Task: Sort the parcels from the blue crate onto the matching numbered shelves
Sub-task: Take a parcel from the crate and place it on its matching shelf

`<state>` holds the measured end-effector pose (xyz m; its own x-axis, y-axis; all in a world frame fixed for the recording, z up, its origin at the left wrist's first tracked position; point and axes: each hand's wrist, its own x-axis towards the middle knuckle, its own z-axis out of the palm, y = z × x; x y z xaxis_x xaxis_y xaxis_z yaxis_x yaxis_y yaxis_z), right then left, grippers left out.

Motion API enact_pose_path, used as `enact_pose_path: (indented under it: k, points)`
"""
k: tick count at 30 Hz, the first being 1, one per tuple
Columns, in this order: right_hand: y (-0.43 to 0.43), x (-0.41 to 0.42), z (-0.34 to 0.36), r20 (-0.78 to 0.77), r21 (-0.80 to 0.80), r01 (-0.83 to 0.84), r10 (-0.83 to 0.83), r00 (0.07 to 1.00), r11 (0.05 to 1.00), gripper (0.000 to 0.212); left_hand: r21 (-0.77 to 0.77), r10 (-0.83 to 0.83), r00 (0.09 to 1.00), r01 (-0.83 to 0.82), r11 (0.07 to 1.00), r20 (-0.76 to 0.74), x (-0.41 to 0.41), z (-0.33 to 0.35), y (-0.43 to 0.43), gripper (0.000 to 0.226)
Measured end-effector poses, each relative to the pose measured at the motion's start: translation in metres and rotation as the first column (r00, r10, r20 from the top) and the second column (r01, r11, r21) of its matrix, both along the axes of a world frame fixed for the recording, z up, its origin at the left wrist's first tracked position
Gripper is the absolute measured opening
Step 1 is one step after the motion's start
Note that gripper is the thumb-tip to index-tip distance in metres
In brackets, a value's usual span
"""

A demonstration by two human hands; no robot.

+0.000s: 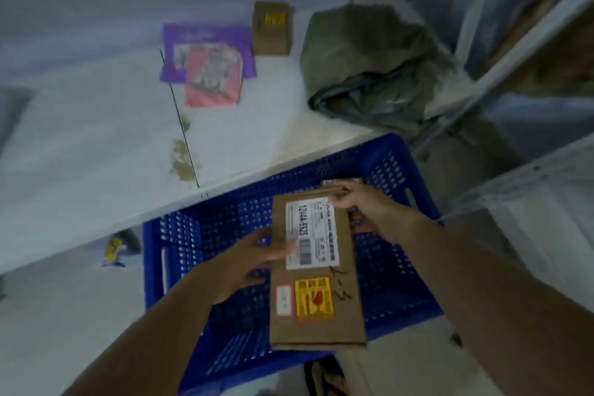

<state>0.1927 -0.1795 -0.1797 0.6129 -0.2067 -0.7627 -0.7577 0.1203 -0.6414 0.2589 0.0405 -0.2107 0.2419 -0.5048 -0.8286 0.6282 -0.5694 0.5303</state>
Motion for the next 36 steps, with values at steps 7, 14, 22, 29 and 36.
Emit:
enact_pose_path:
  k: [7, 14, 22, 29, 36]
  points:
    - [-0.023, -0.013, 0.175, 0.145, 0.001, 0.142, -0.141, 0.979, 0.990, 0.045, -0.257, 0.254, 0.954, -0.209, 0.943, 0.156, -0.017, 0.173, -0.049, 0.051]
    - [-0.008, -0.081, 0.294, 0.243, -0.007, 0.258, -0.249, 0.938, 0.966, 0.039, -0.489, 0.763, 0.637, -0.634, 0.599, 0.109, -0.040, 0.305, -0.080, 0.037]
    - [0.006, -0.164, 0.439, 0.468, 0.014, 0.254, -0.231, 0.853, 0.967, 0.028, -0.686, 0.797, 0.599, -0.547, 0.479, 0.078, -0.107, 0.440, -0.077, 0.040]
    - [0.003, -0.278, 0.617, 0.721, -0.269, 0.414, -0.103, 0.685, 0.870, 0.015, -0.814, 0.711, 0.640, -0.223, 0.536, 0.293, -0.181, 0.605, -0.046, 0.020]
    - [0.019, -0.397, 0.814, 0.912, -0.372, 0.753, 0.062, 0.406, 0.543, 0.029, -0.884, 0.780, 0.442, 0.071, 0.463, 0.444, -0.312, 0.804, -0.057, 0.032]
